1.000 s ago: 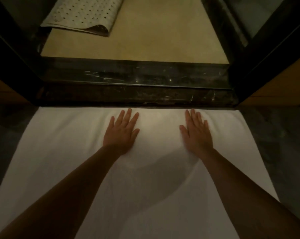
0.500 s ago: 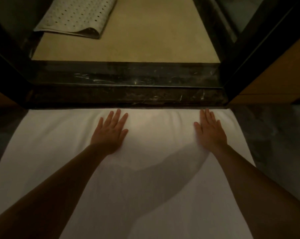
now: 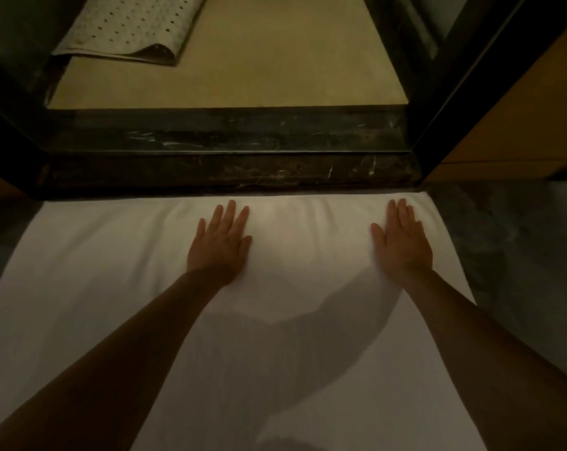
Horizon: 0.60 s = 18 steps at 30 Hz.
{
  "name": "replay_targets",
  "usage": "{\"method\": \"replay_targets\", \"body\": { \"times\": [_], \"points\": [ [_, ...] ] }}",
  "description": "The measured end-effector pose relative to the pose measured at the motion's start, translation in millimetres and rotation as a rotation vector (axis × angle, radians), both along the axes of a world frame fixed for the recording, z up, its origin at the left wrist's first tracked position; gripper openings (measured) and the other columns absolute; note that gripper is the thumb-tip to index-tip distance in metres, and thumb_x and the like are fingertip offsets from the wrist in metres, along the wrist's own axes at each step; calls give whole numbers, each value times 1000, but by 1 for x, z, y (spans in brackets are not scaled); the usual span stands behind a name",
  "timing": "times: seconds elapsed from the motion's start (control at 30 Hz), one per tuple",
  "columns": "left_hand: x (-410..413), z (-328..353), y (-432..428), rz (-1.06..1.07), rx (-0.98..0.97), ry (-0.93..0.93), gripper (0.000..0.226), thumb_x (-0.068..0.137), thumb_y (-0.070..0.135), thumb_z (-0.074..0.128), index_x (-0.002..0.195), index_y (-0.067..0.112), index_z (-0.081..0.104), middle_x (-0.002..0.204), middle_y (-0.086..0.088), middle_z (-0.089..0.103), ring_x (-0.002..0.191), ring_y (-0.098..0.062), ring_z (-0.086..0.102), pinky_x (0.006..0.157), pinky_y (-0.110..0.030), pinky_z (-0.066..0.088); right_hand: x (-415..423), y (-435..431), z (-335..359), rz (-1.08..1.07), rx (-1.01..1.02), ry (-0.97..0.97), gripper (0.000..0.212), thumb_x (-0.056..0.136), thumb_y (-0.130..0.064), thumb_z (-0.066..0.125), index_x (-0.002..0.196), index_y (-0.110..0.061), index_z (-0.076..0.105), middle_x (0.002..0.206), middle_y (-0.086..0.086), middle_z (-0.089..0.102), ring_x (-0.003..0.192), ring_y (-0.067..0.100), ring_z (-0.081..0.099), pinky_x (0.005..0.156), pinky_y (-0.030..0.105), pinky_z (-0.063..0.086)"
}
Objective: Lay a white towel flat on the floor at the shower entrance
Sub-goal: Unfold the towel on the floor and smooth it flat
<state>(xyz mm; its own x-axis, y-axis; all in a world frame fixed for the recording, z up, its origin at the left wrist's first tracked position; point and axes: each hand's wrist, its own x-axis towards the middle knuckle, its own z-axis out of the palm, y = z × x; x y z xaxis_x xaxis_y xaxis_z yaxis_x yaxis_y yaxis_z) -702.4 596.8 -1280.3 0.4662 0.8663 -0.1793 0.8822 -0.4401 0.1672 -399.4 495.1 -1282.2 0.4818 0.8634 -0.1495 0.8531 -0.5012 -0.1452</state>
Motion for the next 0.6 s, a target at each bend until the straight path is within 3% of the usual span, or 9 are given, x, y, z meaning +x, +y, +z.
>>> {"method": "replay_targets", "body": {
  "times": [0.2,0.27,0.4,0.6],
  "points": [
    [-7,13,14,47,-112,-87,53,101,38,22,150,22,9,158,-4,1,145,-21,-1,116,-42,5,13,17,16,-32,-185,-8,66,98,-51,15,150,-14,-2,159,7,-4,146,23,-2,118,42,4],
    [-26,16,15,177,-34,-135,53,101,37,23,149,19,13,158,-5,6,145,-21,3,116,-41,8,-17,25,20,82,-139,-42,66,98,-49,17,150,-12,2,159,7,0,146,23,1,118,40,5],
    [-86,6,17,276,-61,-14,58,100,42,21,150,18,3,158,-5,-3,144,-22,-4,117,-45,5,-107,38,11,423,-5,26,62,98,-46,20,150,-15,7,159,7,4,146,20,1,117,36,2],
    [-130,2,30,215,-99,22,58,99,45,20,148,29,-7,157,-1,-13,143,-21,-11,116,-48,0,-162,48,-3,344,-5,-3,65,97,-50,17,150,-18,-5,158,8,-9,145,23,-11,118,43,-2]
  ]
}}
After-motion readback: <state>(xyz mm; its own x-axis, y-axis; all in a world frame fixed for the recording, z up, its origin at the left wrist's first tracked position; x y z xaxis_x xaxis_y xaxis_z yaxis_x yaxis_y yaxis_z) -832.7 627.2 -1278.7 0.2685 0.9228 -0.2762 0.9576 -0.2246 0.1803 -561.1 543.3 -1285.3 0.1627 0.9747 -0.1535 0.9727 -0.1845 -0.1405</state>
